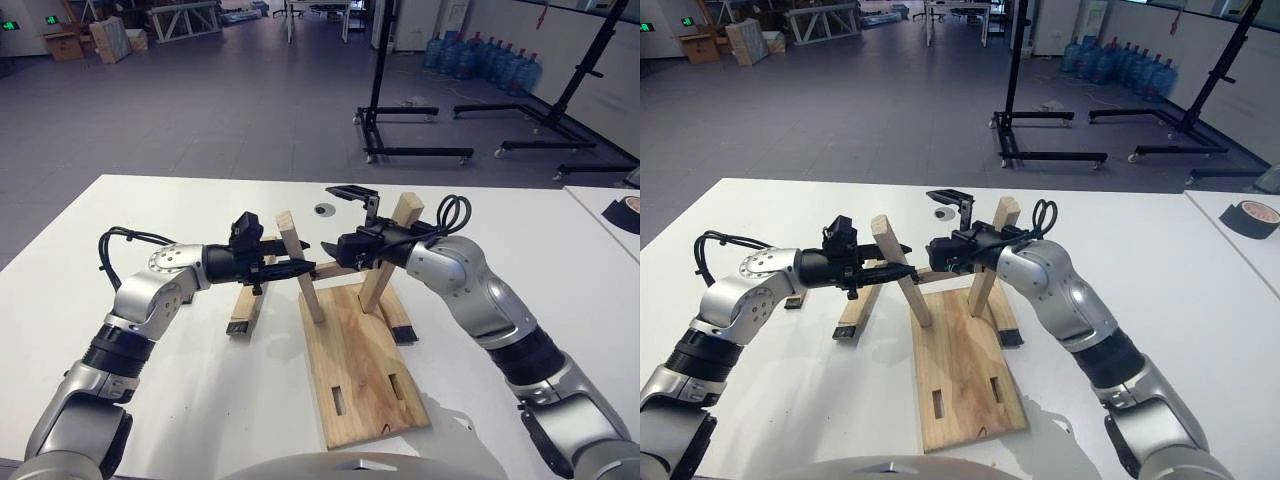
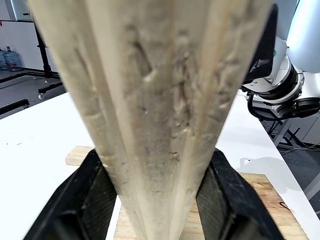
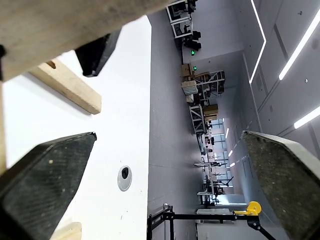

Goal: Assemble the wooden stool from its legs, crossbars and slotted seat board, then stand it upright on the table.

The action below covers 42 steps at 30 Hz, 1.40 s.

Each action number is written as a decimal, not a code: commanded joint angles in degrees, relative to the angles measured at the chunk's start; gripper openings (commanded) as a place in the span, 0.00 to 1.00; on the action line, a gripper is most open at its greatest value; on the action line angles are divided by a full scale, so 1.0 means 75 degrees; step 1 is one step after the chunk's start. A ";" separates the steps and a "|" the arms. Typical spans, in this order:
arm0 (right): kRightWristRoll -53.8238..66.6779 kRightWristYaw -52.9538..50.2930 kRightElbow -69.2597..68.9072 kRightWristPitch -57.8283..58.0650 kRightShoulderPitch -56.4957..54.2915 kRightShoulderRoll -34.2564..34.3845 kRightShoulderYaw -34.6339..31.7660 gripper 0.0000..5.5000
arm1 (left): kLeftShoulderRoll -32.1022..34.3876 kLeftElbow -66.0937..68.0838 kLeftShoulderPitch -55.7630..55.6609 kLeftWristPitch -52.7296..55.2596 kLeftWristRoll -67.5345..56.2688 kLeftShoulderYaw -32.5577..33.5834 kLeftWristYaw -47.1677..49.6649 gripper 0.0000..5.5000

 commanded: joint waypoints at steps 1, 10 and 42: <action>-0.0210 0.1899 0.1130 0.0000 0.1140 -0.0664 0.1424 0.98 | -0.0098 0.0371 0.1346 0.1063 0.1361 -0.1484 0.0501 0.37; 0.0270 -0.1050 0.0953 -0.0539 0.0133 0.0699 -0.0220 0.98 | 0.0103 0.0453 0.1266 0.0899 0.1479 -0.1541 0.0322 0.37; 0.7965 0.1100 0.0860 0.3714 0.0258 0.1176 -0.3858 0.98 | 0.0265 0.0847 0.0697 0.0660 0.1617 -0.1597 -0.0162 0.37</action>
